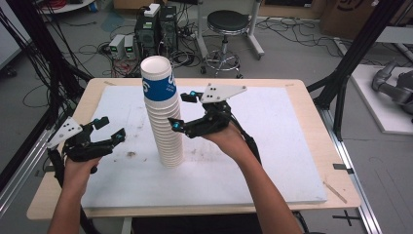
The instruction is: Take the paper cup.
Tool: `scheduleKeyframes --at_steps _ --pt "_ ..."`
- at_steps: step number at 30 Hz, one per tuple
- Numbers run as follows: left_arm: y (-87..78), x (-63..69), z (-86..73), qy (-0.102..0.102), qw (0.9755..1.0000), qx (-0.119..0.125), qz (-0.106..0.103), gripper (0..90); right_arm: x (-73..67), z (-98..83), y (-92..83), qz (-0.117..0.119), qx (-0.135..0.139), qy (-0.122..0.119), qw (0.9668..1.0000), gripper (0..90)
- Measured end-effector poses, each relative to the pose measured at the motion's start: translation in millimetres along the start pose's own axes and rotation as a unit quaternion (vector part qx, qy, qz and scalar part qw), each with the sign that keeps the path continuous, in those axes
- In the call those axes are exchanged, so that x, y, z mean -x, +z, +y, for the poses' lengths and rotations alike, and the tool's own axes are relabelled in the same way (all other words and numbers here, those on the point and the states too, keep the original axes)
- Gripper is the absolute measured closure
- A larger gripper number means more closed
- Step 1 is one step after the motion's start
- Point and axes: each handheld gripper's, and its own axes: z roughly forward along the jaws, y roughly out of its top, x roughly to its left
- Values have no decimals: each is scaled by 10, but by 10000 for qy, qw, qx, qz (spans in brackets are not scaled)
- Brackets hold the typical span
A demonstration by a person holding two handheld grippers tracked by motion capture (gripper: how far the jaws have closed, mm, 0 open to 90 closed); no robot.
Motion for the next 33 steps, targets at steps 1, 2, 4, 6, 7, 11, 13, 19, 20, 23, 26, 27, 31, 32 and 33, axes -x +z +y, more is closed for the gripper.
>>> scheduleKeyframes --at_steps 1,2,4,6,7,11,13,19,20,23,26,27,31,32,33 --pt "0 -1 0 -5 10000 -4 5 196 -9 12 23 3 3 -4 10000 176" --pt "2 1 -1 -19 10000 -9 5 196 -19 26 52 40 -9 -2 10000 152" --pt "11 12 -3 -35 10000 -19 17 196 -25 45 103 33 -20 -6 10000 137" --pt "13 16 -2 -26 10000 -25 23 196 -22 67 148 -118 -60 -5 9999 134" --pt "15 18 -1 -21 10000 -24 25 196 -22 76 161 -133 -77 -12 9999 135" --pt "16 26 7 -11 10000 -16 15 196 -41 110 226 -144 -79 14 9999 129" --pt "10 21 9 -20 10000 0 30 196 -33 113 262 -121 -124 21 9998 129" --pt "-44 30 81 23 9999 114 74 196 -21 105 275 -121 -278 50 9995 150" --pt "-59 37 108 51 9999 133 67 196 -25 106 273 -119 -285 60 9995 150" --pt "-96 67 209 120 9996 254 56 196 -31 105 272 -106 -284 67 9995 152" --pt "-149 90 339 214 9989 405 36 196 -32 106 270 -108 -286 48 9995 156" --pt "-163 96 384 222 9987 460 16 196 -32 108 262 -100 -307 62 9995 158" --pt "-157 121 662 307 9982 461 -240 196 -24 113 247 -94 -326 27 9994 160" --pt "-157 121 662 307 9982 461 -240 196 -21 112 242 -99 -343 12 9994 160" --pt "-143 138 733 345 9979 439 -331 196 -22 111 240 -98 -336 21 9994 160"
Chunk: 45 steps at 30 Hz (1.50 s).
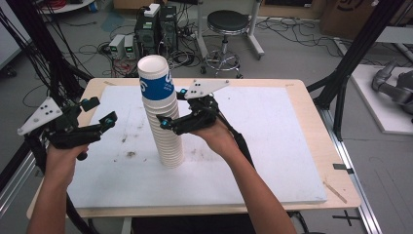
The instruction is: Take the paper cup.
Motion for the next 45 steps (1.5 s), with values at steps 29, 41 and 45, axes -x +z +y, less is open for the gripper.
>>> scheduleKeyframes --at_steps 29,41,45 --pt "916 637 1013 518 9894 -204 -1341 234 10 0 -36 38 -70 -22 10000 160" --pt "857 613 1167 476 9884 266 -1414 272 12 -1 -35 36 -67 -18 10000 160" --pt "847 651 1356 563 9876 308 -1429 272 12 -4 -35 28 -55 -13 10000 159"
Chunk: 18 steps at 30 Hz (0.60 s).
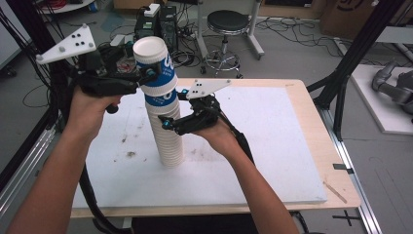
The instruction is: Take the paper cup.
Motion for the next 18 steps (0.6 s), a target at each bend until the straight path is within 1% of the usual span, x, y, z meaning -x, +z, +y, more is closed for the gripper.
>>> scheduleKeyframes --at_steps 3,5,6,12,14,15,18 --pt "12 16 143 69 10000 65 17 272 -3 -3 2 -5 8 5 10000 158" --pt "23 37 249 55 9998 181 -31 273 -2 -7 -2 -19 19 15 10000 156" --pt "23 37 249 55 9998 181 -31 273 -2 -7 -2 -19 19 15 10000 156" --pt "42 119 455 101 9992 376 -112 273 -6 -18 0 -24 63 -25 10000 144" --pt "51 151 498 114 9990 413 -145 273 -1 -22 -1 -32 61 -61 10000 141" --pt "57 173 524 138 9989 403 -170 274 -10 -17 -24 -32 74 -15 10000 141" --pt "64 217 555 177 9989 398 -181 274 -9 -7 -57 -45 145 -20 9999 141"
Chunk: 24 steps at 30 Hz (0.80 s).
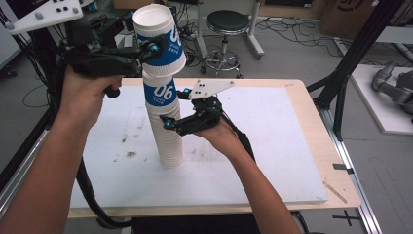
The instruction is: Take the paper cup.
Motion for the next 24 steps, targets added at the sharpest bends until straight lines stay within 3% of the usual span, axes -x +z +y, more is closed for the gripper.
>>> scheduleKeyframes --at_steps 6,10,12,13,17,19,20,21,24 --pt "-17 25 -15 -43 10000 -26 -13 274 9 1 -171 -23 -15 -65 10000 142" --pt "-13 66 -25 -150 9998 6 -124 274 53 -83 -427 -182 -108 -99 9997 142" --pt "20 115 -38 -116 9998 -50 -178 274 69 -109 -482 -214 -124 -89 9997 142" --pt "45 145 -54 -112 9997 -83 -200 274 111 -173 -594 -289 -139 -15 9995 142" --pt "195 285 -214 -137 9993 -207 -280 273 179 -297 -749 -458 -249 53 9986 143" --pt "259 350 -309 -169 9992 -235 -286 272 244 -452 -915 -639 -391 130 9971 145" --pt "293 384 -362 -175 9989 -277 -328 272 244 -452 -915 -639 -391 130 9971 145" --pt "329 423 -415 -194 9987 -286 -362 273 298 -559 -1038 -744 -438 234 9960 145" --pt "429 544 -575 -159 9985 -348 -403 273 346 -668 -1178 -854 -452 333 9948 145"
